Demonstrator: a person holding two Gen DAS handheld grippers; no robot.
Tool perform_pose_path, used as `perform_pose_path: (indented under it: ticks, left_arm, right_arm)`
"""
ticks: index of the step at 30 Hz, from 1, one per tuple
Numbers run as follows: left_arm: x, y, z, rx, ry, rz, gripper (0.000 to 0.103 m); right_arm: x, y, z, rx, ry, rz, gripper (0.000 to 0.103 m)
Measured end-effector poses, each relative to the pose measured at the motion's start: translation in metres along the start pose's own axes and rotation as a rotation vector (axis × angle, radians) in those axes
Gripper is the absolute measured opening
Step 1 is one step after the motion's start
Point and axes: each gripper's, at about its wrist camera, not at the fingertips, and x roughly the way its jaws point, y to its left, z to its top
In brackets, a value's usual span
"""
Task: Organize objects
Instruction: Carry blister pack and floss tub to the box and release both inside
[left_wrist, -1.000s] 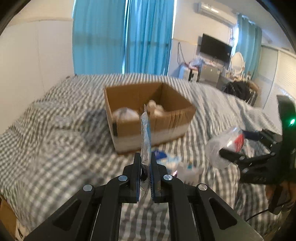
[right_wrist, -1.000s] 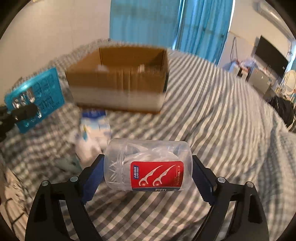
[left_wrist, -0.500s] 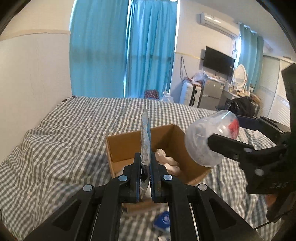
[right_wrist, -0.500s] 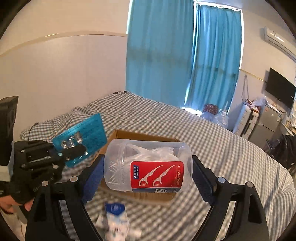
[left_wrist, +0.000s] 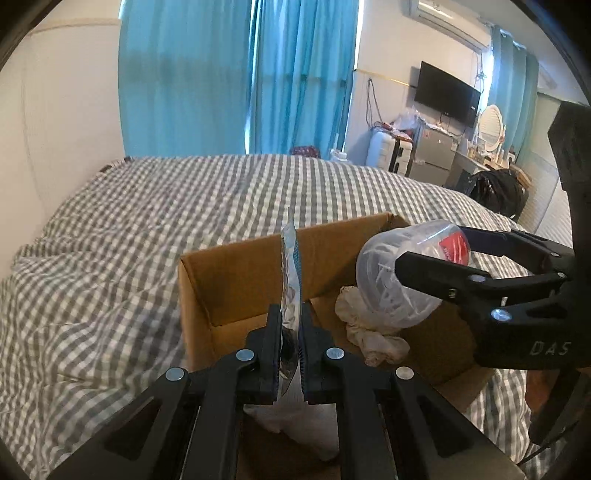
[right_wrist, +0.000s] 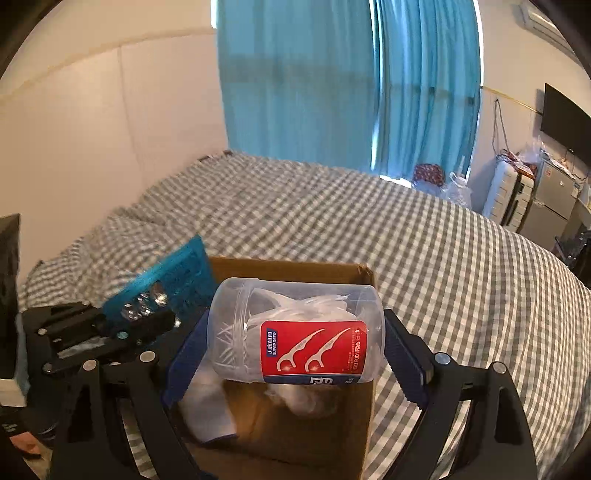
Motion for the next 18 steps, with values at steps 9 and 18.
perform_pose_path:
  ticks: [9,18]
  left_arm:
    - [-0.003,-0.003,0.001,-0.016,0.007,-0.023,0.063]
    - [-0.083,-0.007,0.015,-0.063,-0.072,0.013,0.079]
  right_arm:
    - [-0.006,-0.014,-0.002,0.034,-0.090,0.075,0.097]
    - [-0.092,-0.013,0.012,0.033,-0.182,-0.026,0.103]
